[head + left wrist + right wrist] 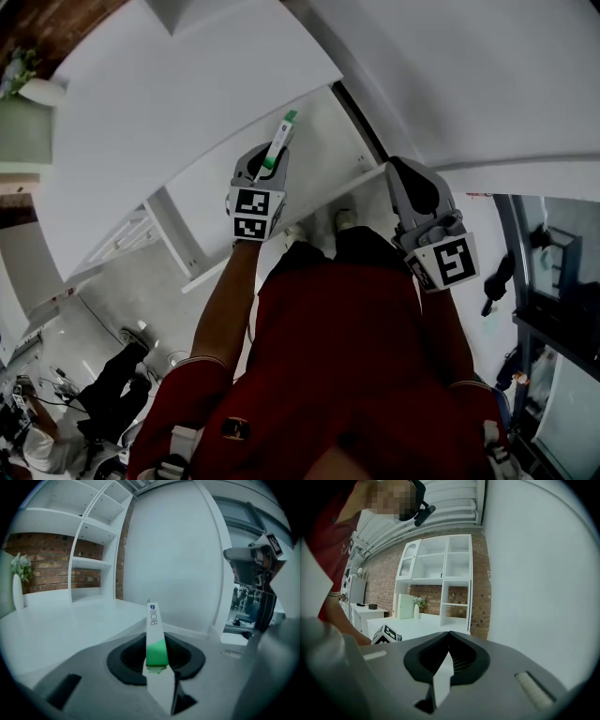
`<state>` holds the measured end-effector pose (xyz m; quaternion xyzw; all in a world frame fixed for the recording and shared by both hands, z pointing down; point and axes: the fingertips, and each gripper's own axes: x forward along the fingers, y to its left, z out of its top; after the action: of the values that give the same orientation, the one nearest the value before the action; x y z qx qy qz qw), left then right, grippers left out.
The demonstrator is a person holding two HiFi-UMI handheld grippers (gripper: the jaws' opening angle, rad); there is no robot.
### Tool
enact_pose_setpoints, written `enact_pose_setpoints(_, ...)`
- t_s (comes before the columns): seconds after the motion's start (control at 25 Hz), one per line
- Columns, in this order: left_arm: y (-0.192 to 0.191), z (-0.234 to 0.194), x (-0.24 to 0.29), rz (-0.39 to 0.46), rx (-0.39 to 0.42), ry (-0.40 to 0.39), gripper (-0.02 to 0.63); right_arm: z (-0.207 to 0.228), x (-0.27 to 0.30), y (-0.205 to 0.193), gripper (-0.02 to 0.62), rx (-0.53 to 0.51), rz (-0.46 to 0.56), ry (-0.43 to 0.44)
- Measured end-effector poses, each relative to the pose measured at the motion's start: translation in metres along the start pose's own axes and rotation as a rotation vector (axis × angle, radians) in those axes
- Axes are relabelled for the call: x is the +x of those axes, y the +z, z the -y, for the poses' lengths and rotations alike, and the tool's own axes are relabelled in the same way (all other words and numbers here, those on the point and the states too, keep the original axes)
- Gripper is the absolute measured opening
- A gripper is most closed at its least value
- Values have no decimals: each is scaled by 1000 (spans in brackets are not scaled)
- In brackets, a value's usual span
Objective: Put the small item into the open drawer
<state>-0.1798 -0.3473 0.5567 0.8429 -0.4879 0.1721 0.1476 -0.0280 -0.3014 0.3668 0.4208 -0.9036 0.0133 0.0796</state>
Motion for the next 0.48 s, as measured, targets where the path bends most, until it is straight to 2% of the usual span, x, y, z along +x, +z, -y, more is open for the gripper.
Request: enact_pose_setpoints(0.48,-46,-17,61,-154,-13,41,92,40,15,-17,12,-4,-51,17)
